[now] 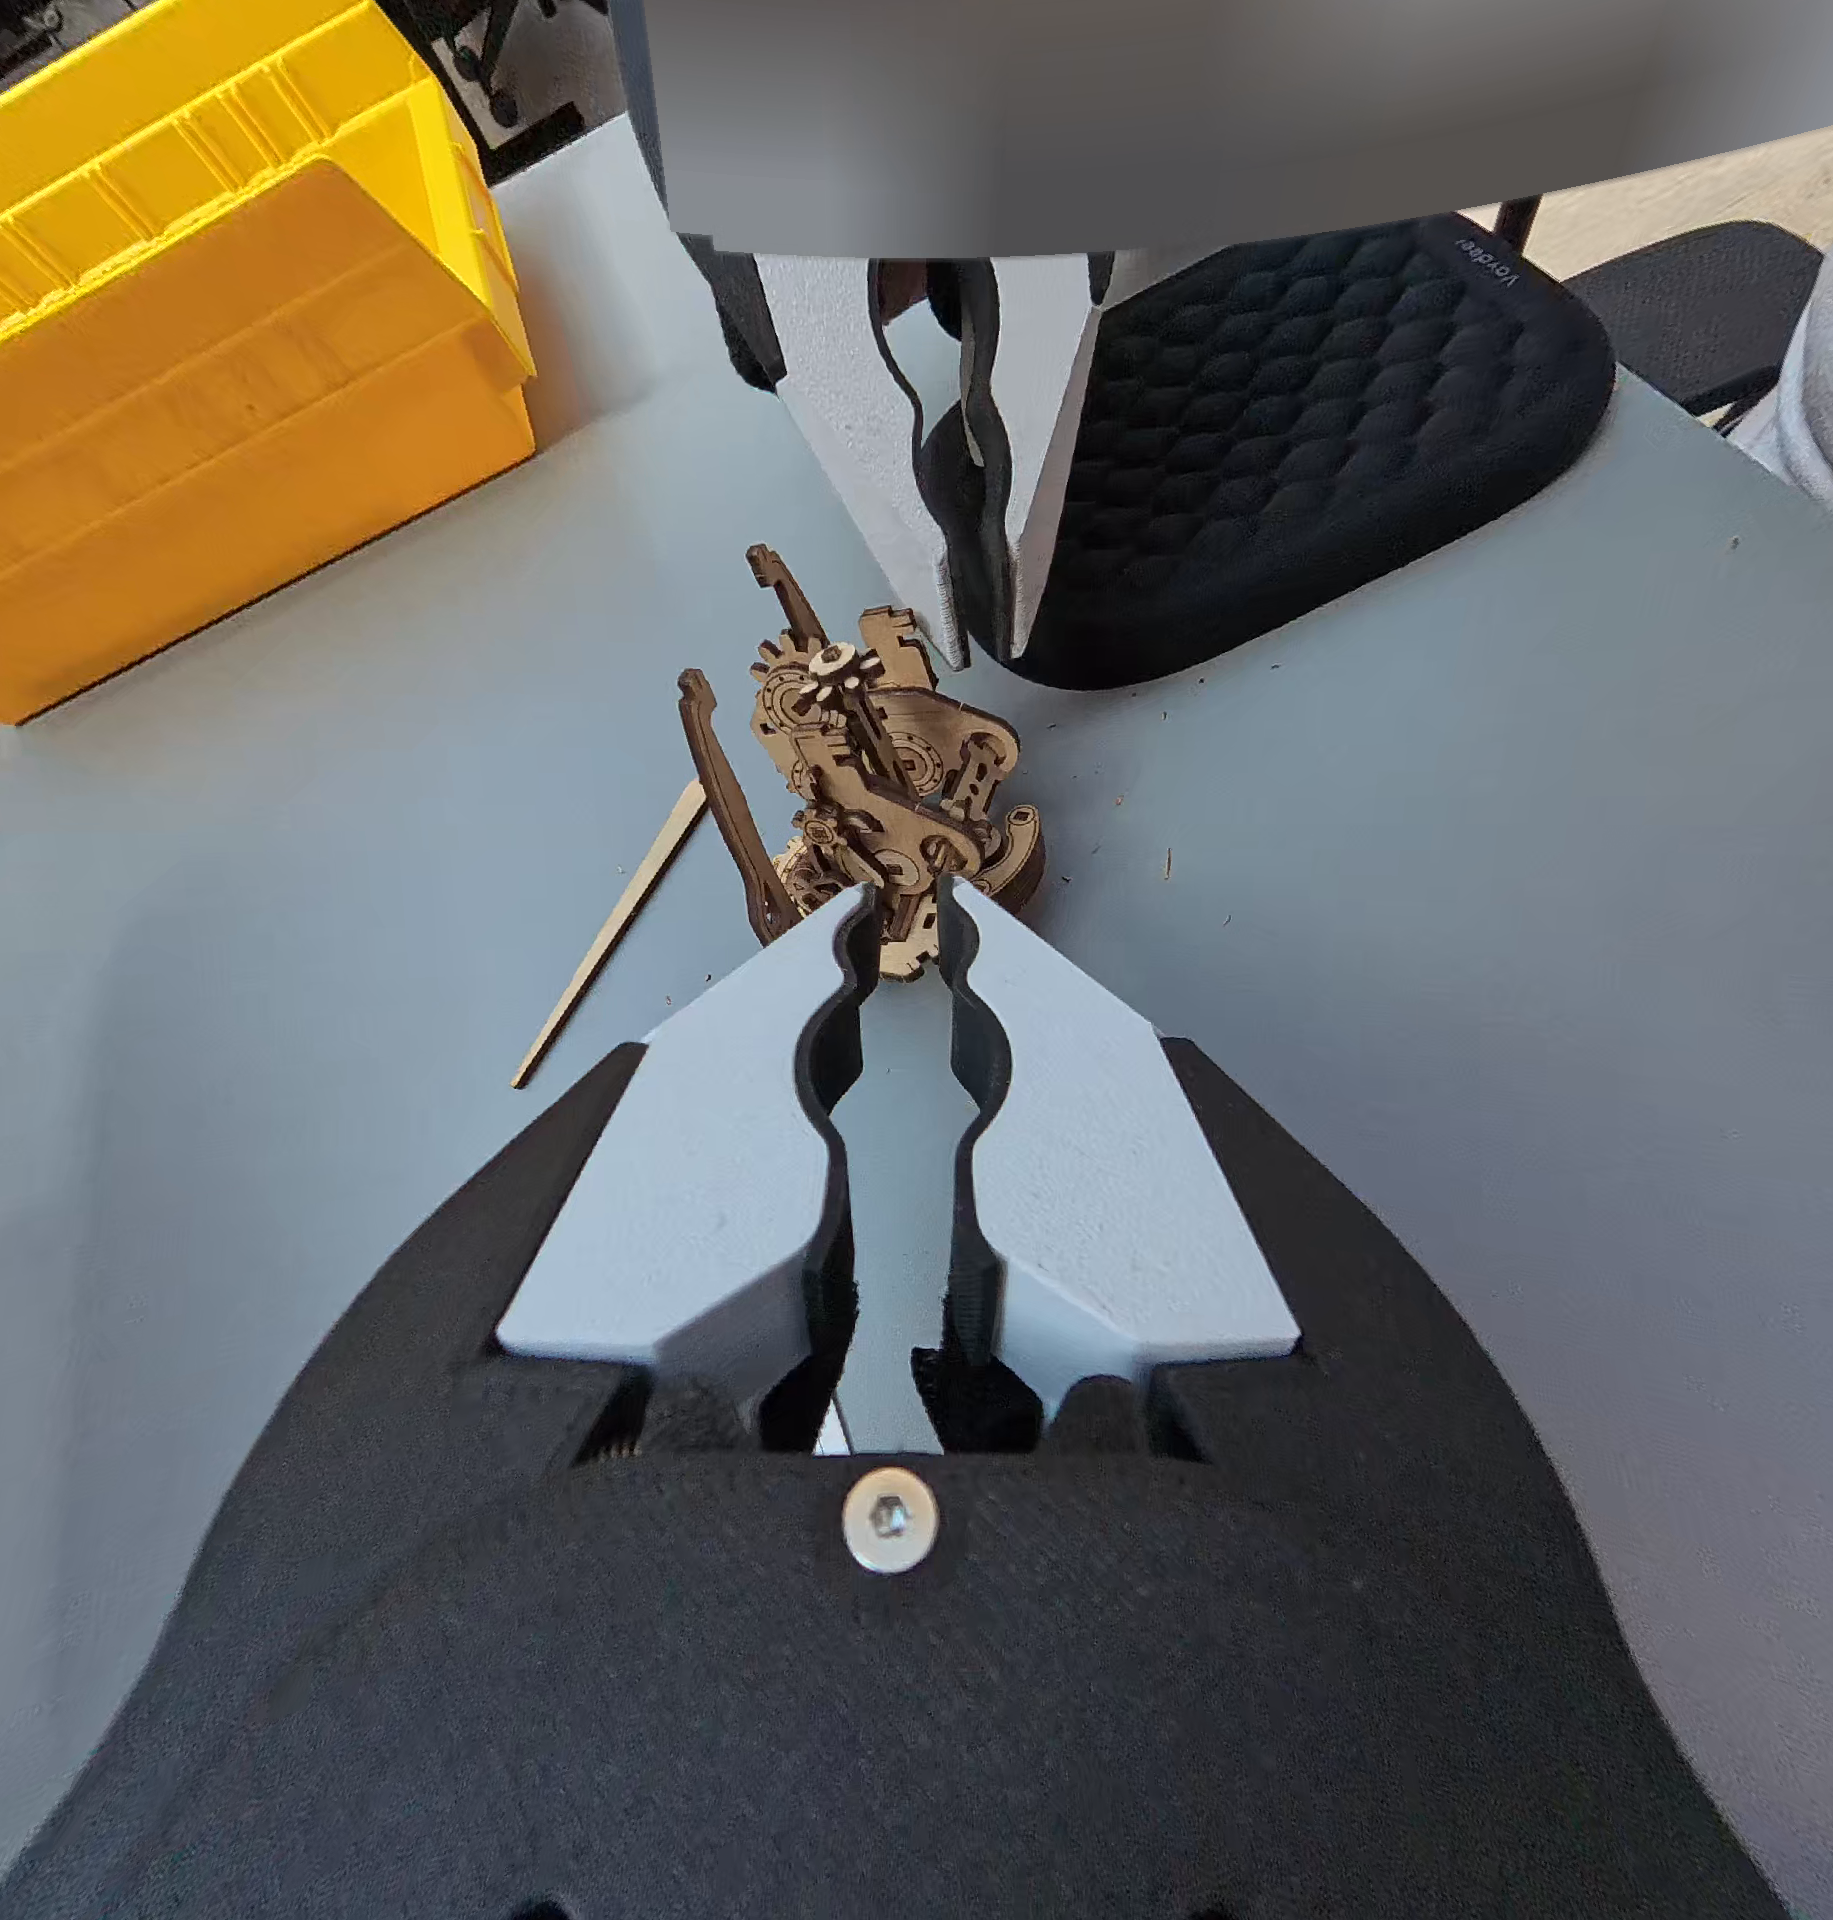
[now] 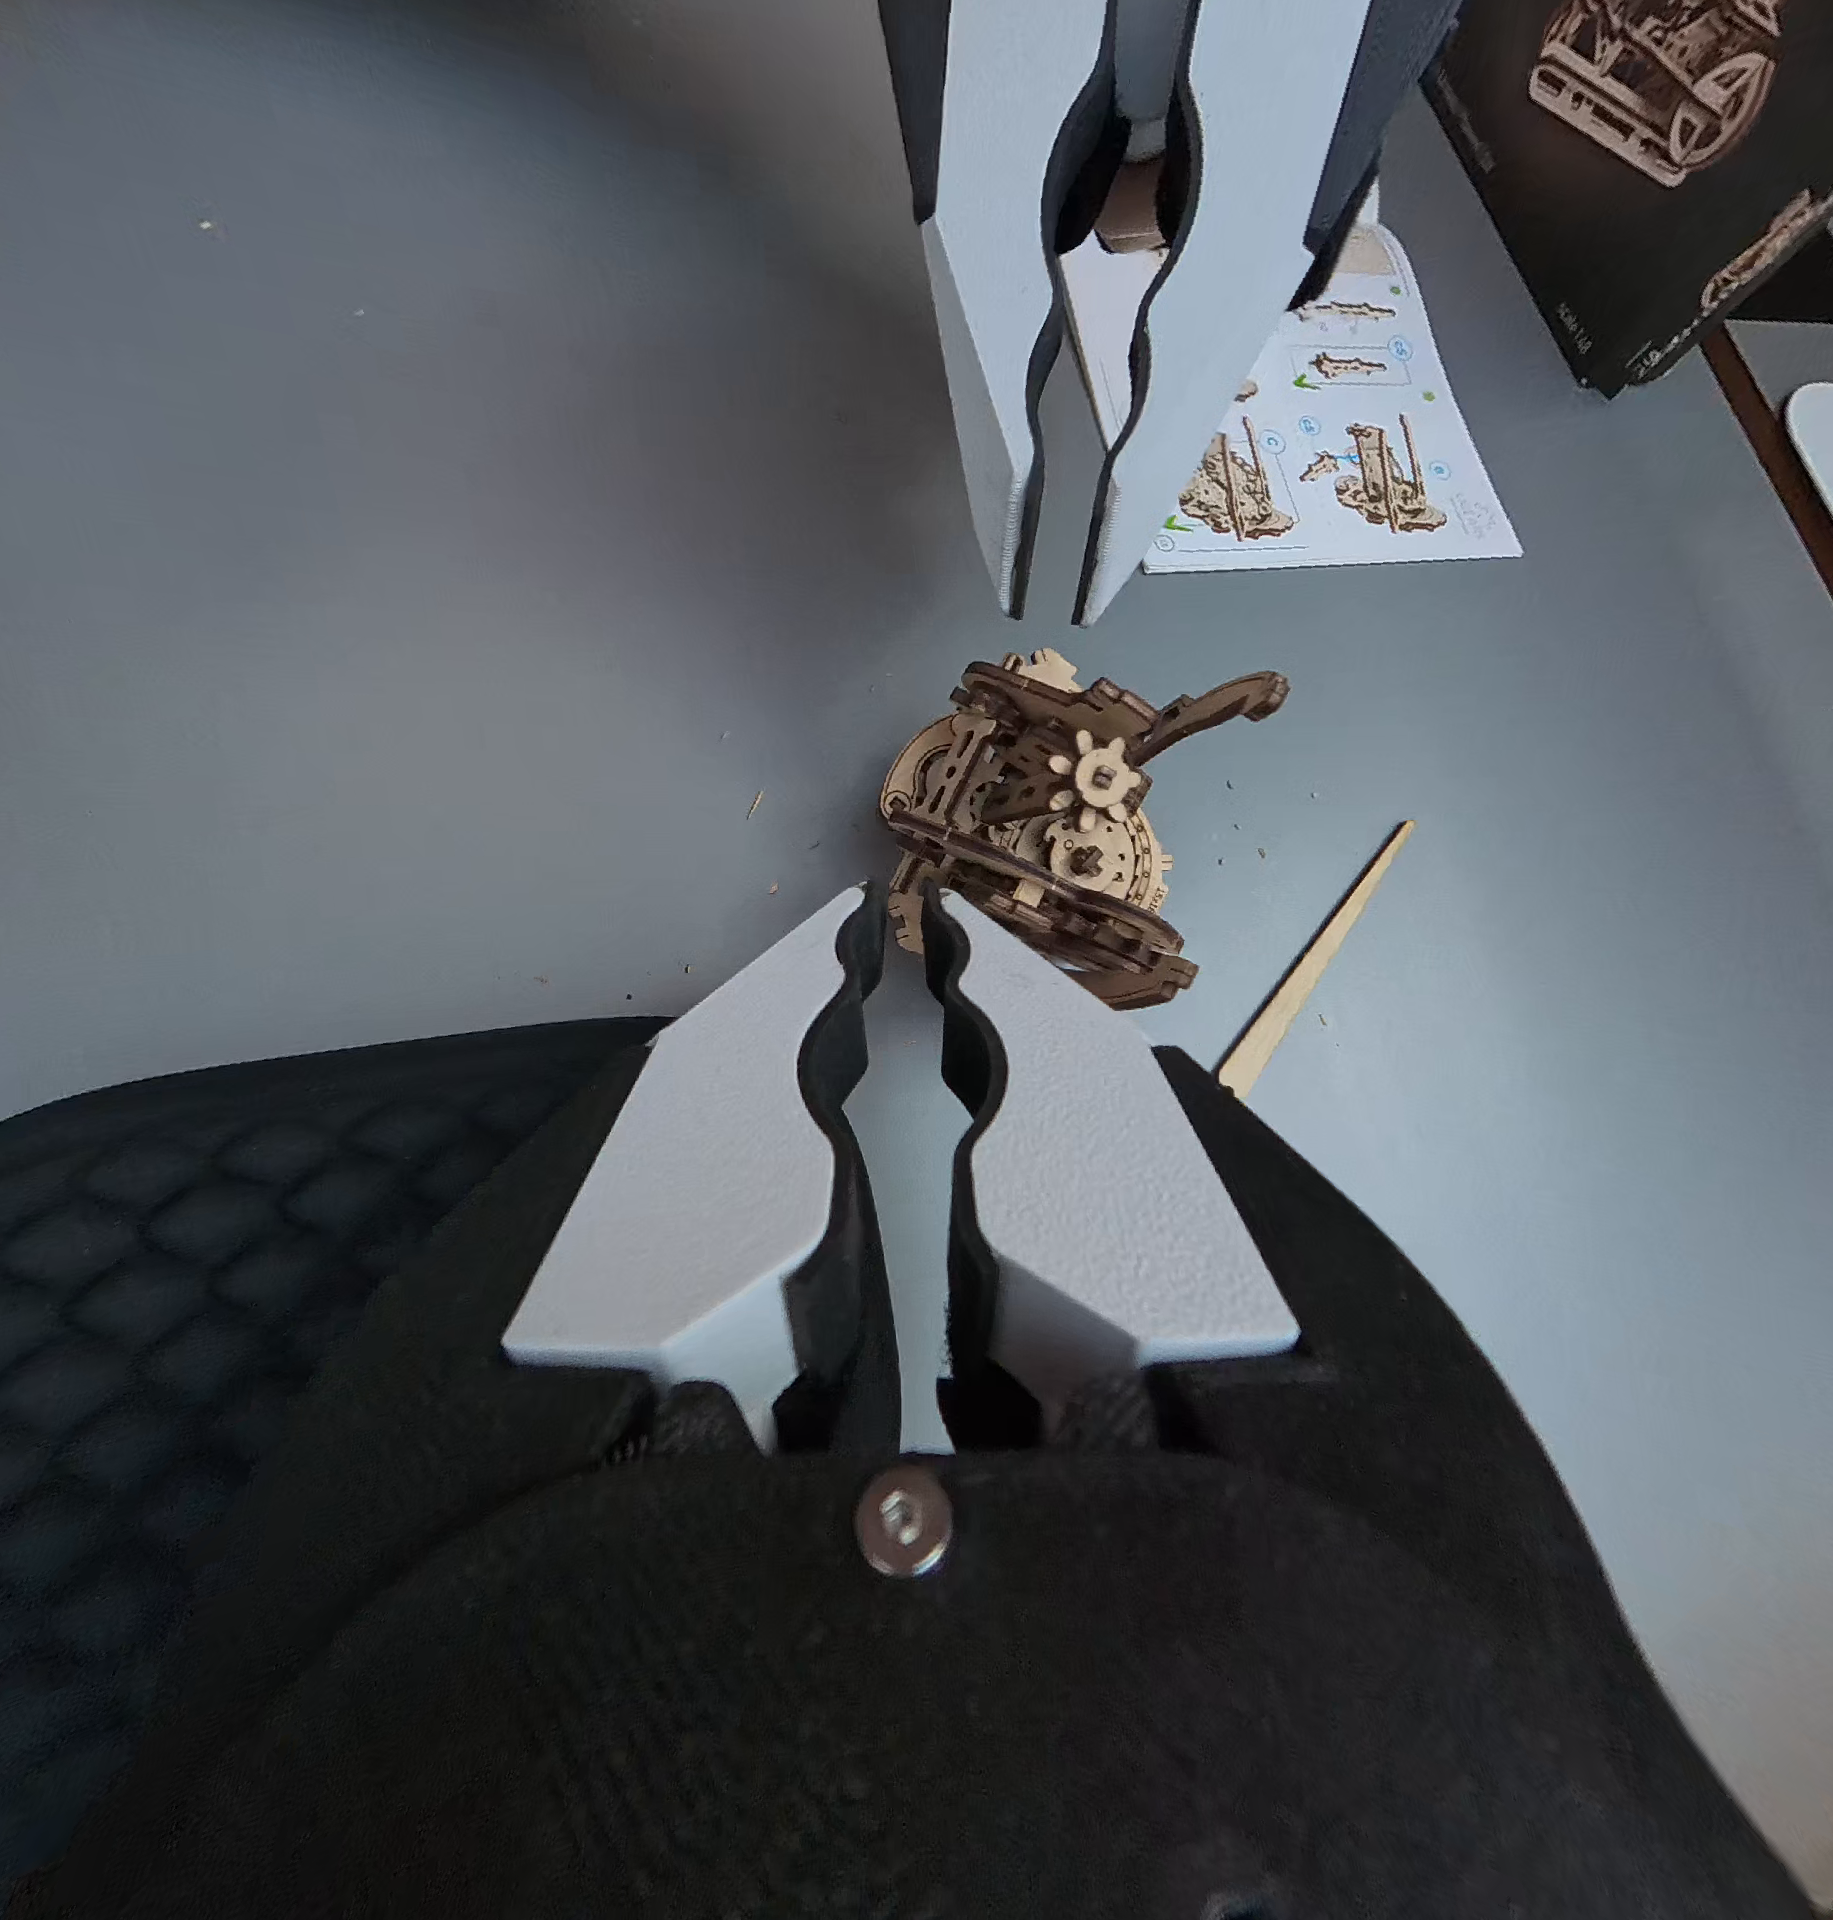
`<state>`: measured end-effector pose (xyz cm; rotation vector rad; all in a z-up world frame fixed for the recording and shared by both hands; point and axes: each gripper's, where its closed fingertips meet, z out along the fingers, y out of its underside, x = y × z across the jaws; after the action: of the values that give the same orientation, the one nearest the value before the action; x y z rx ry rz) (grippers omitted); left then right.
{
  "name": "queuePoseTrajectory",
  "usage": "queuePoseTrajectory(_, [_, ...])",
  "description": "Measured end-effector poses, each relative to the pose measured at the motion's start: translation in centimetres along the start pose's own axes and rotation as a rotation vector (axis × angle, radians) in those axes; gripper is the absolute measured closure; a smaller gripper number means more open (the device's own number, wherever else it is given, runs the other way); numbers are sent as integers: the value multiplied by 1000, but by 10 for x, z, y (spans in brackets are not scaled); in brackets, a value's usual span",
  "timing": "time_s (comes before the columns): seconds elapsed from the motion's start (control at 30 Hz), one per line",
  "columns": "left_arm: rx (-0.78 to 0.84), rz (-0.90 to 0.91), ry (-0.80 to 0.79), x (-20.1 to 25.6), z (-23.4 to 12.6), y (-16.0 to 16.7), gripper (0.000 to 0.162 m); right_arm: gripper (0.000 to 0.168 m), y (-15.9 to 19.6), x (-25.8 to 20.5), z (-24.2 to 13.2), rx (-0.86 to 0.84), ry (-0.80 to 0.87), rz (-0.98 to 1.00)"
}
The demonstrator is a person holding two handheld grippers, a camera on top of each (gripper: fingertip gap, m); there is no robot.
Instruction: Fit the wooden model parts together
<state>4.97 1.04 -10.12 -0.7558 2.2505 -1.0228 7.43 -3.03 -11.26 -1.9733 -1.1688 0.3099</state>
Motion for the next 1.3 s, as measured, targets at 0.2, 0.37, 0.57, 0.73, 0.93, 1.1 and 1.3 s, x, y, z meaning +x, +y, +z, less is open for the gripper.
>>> queuePoseTrajectory(0.2, [64,37,38,2,2,-1,154,158,1,2,0,77,199,222])
queuePoseTrajectory(0.37, [76,76,25,6,2,-4,153,157,0,4,0,81,416,172])
queuePoseTrajectory(0.57, [107,59,25,7,4,-6,154,157,5,3,10,-15,481,112])
queuePoseTrajectory(0.73, [84,87,15,6,8,-4,154,157,7,5,14,-35,479,119])
queuePoseTrajectory(0.93, [81,96,26,8,10,-3,156,158,2,8,16,-20,475,124])
queuePoseTrajectory(1.1, [68,83,46,9,13,4,157,162,6,10,16,-50,486,108])
queuePoseTrajectory(1.3, [105,65,60,10,14,2,160,163,2,13,14,-49,492,51])
